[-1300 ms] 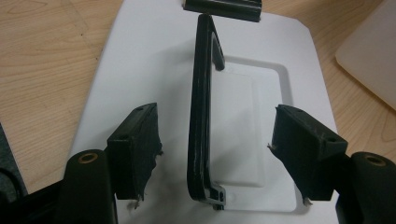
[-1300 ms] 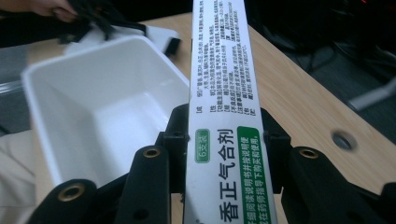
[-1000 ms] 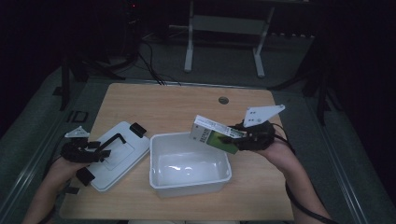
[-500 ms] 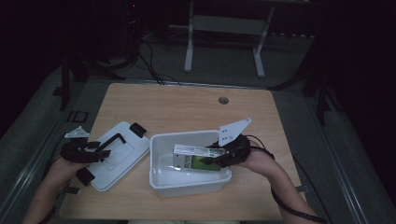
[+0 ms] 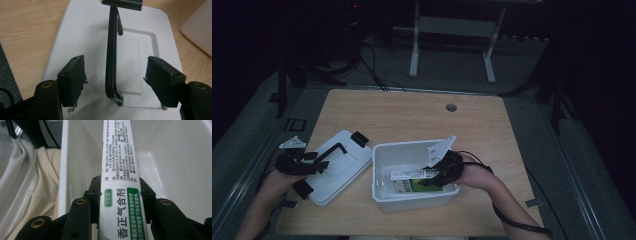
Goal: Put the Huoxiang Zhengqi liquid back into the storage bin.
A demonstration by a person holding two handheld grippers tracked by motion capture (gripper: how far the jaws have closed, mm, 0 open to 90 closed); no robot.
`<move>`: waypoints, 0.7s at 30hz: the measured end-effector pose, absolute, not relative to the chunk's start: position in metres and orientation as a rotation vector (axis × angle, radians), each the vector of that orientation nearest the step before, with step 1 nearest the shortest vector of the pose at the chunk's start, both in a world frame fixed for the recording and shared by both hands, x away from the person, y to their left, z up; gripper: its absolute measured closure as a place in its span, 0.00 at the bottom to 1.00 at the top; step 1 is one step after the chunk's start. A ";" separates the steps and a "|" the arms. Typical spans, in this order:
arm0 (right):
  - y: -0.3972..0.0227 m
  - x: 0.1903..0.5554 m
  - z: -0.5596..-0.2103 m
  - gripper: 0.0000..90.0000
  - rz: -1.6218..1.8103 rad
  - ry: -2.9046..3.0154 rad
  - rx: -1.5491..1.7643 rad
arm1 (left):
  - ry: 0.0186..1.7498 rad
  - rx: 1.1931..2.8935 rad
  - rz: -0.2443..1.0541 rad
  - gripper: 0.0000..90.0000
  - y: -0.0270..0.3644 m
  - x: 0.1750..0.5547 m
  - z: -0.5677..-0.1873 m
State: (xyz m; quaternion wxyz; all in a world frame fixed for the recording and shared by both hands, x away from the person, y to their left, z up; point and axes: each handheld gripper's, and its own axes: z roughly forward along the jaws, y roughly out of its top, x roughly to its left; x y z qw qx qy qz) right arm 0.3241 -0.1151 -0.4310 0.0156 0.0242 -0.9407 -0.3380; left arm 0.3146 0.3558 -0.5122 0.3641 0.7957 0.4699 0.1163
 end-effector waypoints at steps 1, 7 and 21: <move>-0.113 0.323 -0.433 0.71 -1.035 -2.934 0.087 | 1.210 2.048 0.298 0.36 0.356 0.314 -0.512; -0.102 0.323 -0.441 0.71 -0.930 -2.932 0.122 | 1.211 2.054 0.304 0.36 0.357 0.314 -0.513; -0.089 0.325 -0.452 0.70 -0.762 -2.937 0.099 | 1.210 2.057 0.307 0.36 0.358 0.313 -0.512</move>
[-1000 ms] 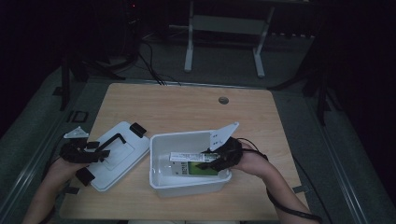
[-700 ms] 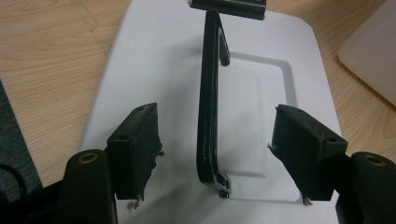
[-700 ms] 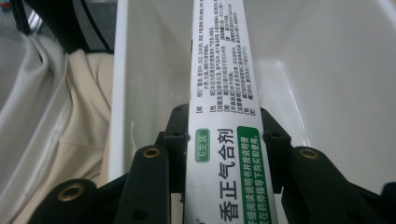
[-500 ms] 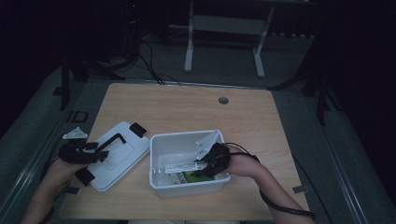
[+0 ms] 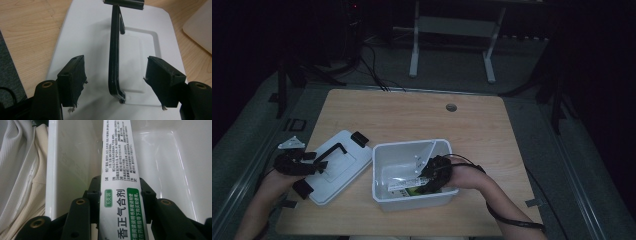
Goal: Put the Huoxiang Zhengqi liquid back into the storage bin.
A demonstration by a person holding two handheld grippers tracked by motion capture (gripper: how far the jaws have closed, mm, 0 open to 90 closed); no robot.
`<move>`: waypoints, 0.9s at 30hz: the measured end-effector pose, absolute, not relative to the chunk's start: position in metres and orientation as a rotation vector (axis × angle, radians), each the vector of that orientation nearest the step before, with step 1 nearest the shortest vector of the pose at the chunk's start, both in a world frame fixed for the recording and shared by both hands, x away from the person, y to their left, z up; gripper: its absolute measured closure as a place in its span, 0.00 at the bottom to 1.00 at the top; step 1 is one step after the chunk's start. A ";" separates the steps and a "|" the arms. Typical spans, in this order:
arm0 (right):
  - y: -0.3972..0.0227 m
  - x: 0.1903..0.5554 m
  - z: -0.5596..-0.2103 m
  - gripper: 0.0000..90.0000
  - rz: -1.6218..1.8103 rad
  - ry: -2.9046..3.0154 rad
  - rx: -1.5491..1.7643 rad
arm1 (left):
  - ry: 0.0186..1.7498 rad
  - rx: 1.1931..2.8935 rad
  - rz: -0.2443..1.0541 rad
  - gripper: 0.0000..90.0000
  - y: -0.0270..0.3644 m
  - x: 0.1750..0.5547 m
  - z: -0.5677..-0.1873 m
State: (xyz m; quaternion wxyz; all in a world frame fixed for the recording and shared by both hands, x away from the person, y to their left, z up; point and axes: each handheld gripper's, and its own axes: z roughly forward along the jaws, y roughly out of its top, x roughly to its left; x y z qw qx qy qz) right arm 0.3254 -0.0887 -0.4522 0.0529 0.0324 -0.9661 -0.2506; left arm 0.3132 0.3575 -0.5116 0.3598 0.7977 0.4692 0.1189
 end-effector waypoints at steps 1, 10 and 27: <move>-0.088 0.326 -0.452 0.70 -0.751 -2.936 0.086 | 1.209 2.059 0.308 0.36 0.358 0.313 -0.512; -0.092 0.325 -0.455 0.67 -0.674 -2.964 0.081 | 1.201 2.068 0.301 0.36 0.356 0.313 -0.512; -0.139 0.334 -0.417 0.42 -1.091 -2.901 -0.213 | 1.194 2.077 0.292 0.36 0.355 0.313 -0.512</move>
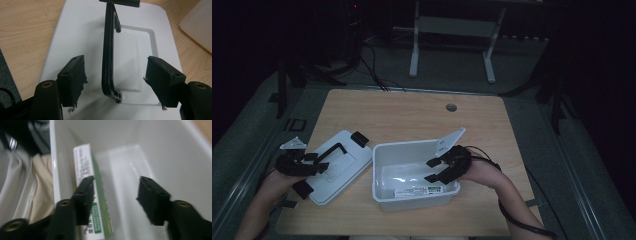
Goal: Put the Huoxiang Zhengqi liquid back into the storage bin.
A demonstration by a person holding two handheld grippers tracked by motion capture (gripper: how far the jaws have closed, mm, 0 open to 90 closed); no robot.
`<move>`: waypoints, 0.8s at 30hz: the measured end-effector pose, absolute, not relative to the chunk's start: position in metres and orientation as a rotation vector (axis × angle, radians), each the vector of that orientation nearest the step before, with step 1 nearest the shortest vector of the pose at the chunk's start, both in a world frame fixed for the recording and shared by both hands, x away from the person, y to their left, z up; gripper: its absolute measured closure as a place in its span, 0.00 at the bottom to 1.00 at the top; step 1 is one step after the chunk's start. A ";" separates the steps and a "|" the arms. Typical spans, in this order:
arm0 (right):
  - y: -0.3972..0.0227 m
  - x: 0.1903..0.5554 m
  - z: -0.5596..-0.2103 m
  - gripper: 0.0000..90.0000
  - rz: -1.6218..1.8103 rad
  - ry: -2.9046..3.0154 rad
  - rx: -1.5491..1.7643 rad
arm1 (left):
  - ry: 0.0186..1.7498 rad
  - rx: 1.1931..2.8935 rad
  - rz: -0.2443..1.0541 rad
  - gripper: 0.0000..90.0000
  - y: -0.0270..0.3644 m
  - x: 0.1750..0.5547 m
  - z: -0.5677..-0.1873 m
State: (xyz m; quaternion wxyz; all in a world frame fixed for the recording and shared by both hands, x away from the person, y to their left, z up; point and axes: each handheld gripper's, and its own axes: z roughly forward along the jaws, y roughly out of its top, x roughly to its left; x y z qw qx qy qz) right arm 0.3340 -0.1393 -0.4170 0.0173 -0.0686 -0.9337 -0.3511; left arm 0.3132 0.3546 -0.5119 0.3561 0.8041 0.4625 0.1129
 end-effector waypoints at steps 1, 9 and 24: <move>-0.144 0.334 -0.415 0.40 -1.122 -2.899 -0.249 | 1.195 2.078 0.292 0.36 0.355 0.313 -0.512; -0.188 0.333 -0.413 0.20 -1.365 -2.836 -0.482 | 1.199 2.077 0.284 0.36 0.354 0.314 -0.511; -0.260 0.329 -0.439 0.17 -1.637 -2.708 -0.869 | 1.205 2.100 0.282 0.36 0.352 0.319 -0.512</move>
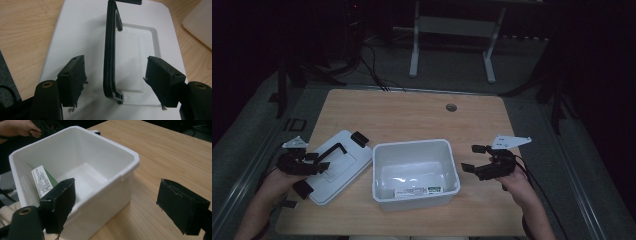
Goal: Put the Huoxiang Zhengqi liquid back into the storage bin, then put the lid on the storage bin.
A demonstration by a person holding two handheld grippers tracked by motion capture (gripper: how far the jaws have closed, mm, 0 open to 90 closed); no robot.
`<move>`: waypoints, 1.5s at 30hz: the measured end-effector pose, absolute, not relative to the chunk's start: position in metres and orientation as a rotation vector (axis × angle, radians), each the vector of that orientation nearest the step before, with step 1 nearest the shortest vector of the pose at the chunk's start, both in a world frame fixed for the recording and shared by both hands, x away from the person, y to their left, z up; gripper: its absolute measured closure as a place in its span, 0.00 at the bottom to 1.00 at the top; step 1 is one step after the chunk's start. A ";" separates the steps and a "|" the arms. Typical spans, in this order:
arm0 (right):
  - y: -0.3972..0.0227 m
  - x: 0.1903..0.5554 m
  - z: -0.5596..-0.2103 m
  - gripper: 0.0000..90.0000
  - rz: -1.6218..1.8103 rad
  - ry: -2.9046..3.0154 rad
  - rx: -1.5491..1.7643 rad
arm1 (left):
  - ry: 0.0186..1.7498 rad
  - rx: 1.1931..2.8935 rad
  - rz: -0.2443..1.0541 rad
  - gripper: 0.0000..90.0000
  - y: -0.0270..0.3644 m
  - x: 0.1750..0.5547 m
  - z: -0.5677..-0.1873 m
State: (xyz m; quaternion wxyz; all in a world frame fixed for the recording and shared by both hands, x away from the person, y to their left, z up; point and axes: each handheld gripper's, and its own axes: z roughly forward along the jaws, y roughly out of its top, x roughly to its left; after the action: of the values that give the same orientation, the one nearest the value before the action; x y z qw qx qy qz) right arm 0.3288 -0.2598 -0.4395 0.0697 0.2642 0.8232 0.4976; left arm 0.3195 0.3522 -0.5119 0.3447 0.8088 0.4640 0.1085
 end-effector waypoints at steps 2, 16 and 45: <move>-0.265 0.327 -0.445 0.17 1.495 2.469 0.818 | 1.202 2.099 0.278 0.36 0.352 0.322 -0.511; -0.293 0.316 -0.483 0.17 1.485 2.426 1.003 | 1.195 2.174 0.284 0.45 0.346 0.344 -0.495; -0.314 0.300 -0.541 0.17 1.414 2.429 1.202 | 1.153 2.378 0.193 0.88 0.328 0.362 -0.498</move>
State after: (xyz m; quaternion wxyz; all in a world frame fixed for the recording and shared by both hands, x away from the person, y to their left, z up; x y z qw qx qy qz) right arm 0.3004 -0.3140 -0.5405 0.0422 0.3930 0.7940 0.4620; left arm 0.3617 0.3284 -0.4978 0.2432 0.8704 0.4221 0.0707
